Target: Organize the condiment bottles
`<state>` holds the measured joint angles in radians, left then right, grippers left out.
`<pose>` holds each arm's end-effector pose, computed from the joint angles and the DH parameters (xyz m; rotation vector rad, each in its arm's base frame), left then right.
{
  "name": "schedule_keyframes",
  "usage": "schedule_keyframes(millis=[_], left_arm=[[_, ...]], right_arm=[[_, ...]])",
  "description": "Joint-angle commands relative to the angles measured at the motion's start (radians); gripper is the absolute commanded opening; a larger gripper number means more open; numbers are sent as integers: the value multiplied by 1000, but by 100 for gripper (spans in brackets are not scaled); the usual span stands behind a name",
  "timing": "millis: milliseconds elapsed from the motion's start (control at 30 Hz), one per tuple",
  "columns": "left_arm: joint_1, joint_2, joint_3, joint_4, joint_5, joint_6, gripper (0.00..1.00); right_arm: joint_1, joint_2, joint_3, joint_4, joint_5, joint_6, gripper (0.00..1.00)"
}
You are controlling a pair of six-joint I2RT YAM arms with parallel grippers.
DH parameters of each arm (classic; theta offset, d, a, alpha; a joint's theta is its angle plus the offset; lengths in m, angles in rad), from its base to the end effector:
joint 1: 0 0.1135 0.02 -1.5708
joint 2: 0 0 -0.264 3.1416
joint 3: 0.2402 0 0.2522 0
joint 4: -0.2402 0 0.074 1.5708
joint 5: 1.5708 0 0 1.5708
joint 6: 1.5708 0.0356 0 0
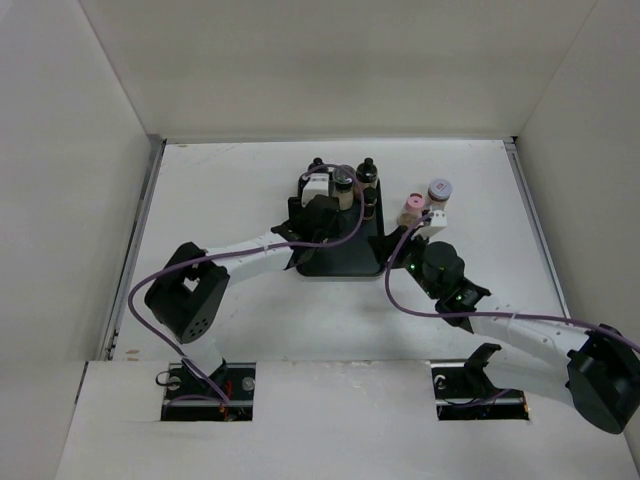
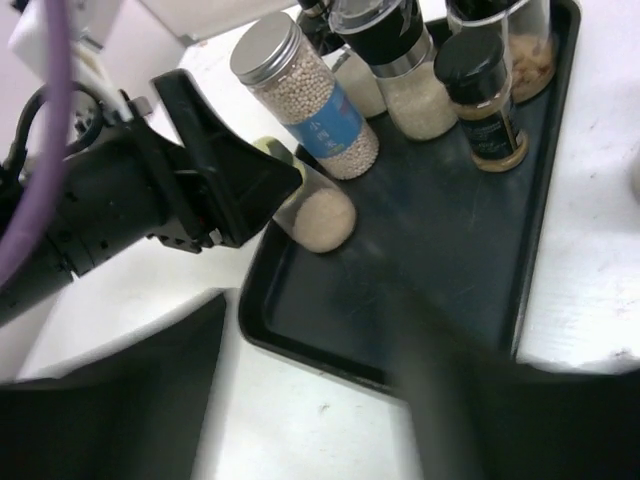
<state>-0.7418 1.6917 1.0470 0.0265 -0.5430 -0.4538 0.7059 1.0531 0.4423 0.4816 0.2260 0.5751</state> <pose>0.2843 -0.2356 0.2158 0.0029 2.0924 -0.1248 0.1819 0.1446 0.2376 0.0597 1.7551 0.7584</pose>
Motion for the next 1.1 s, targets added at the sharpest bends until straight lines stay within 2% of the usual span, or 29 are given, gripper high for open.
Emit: schedule_keyframes(millis=[0,33,100,200,233,300,367,533,733,900,1067], left_arm=[[-17,-21,5,85,-44,6,66],[-20,-33,-5,85,-61,6,72],[-20,-72,-36,93,-81,9,82],[-18,-142,-86,121,-78,12,92],[-20,-162,-102,128,-80,13,100],[-24,-228,-157,163,-83,12,100],[-23,-300,-238,245,-72,9,100],[-17,-481,-473,446,-86,-9,100],[44,-619,-677,533,-146,-74,100],[110,-648,-769,595,-77,-109,100],[138,-641,-792,622,1,-164,100]], right_arm=[[-9,-18,10,43,22,2,41],[-9,-13,12,38,32,2,33],[-13,-7,21,14,42,2,28],[-27,-4,30,-4,64,-4,36],[-41,-1,35,-11,84,-11,47],[-74,4,58,-46,122,-26,65],[-113,2,93,-102,154,-41,75],[-184,97,186,-208,254,-76,89],[-246,264,303,-262,331,-132,97],[-297,383,443,-340,340,-182,98],[-319,488,544,-400,316,-189,96]])
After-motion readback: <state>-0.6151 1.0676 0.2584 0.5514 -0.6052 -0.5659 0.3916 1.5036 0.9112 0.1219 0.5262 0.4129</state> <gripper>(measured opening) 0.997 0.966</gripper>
